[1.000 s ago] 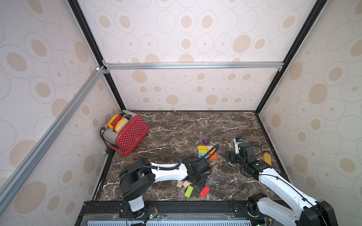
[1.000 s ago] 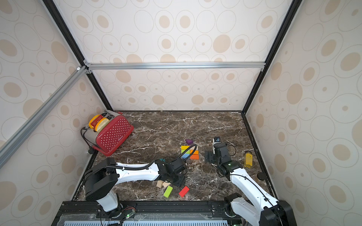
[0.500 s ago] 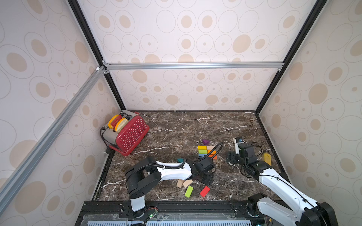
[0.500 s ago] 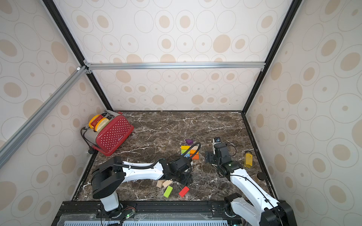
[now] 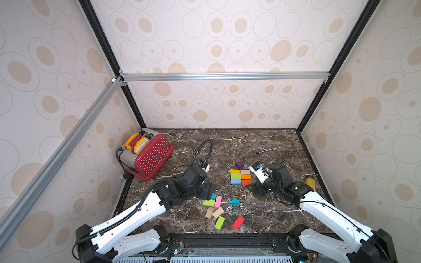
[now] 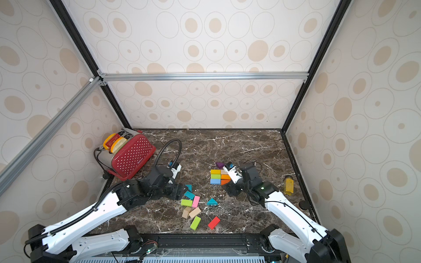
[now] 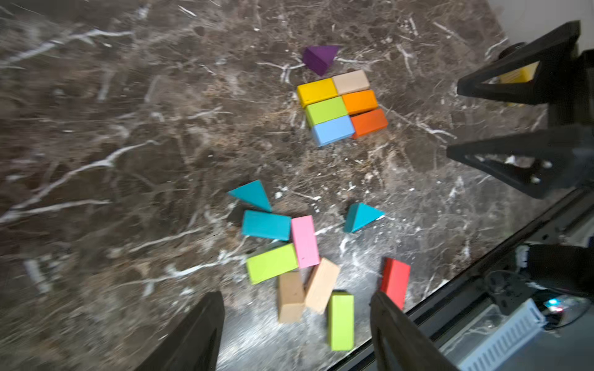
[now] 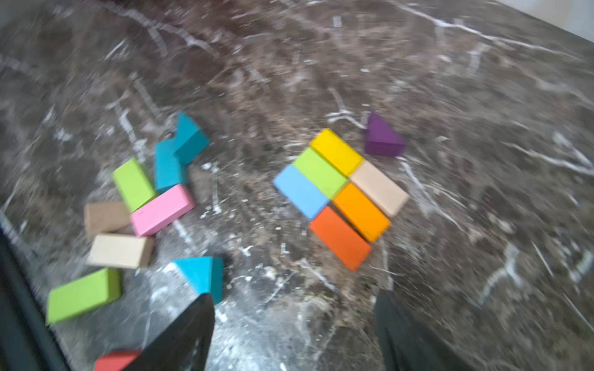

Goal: Assemble a piece of candy with building blocks
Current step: Adjust the building block at the center of the board, then pick up the building block from the center of the board.

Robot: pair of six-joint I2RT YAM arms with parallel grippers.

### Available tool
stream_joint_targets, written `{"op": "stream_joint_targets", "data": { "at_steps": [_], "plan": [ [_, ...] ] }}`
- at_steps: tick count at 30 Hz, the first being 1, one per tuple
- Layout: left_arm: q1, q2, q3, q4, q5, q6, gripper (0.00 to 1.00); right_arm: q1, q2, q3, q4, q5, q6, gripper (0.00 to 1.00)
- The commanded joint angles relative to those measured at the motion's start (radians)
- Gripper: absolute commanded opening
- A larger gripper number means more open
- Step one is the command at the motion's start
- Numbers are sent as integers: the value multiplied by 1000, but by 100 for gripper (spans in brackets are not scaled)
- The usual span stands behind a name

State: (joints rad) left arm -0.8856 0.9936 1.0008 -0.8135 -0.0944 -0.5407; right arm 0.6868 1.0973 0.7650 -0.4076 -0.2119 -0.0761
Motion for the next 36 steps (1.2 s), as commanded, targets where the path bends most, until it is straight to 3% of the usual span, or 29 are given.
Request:
{"op": "stream_joint_targets", "data": {
  "at_steps": [1,5,10,13,20,29,36],
  "plan": [
    [4,-38,30,-210,-152,79,75,91,125,121,-253,10,-288,84],
    [4,-129,-25,-201,-201,87,76,166,230,153,-306,38,-458,86],
    [4,-272,-52,-154,-186,110,77,197,320,207,-306,2,-498,84],
    [5,-327,-75,-130,-197,113,80,221,410,249,-297,57,-477,81],
    [5,-346,-83,-122,-192,116,81,232,539,317,-288,64,-454,69],
    [4,-351,-87,-116,-185,119,81,258,597,313,-291,62,-445,68],
    [5,-347,-88,-116,-181,120,81,264,612,304,-268,82,-426,57]
  ]
}}
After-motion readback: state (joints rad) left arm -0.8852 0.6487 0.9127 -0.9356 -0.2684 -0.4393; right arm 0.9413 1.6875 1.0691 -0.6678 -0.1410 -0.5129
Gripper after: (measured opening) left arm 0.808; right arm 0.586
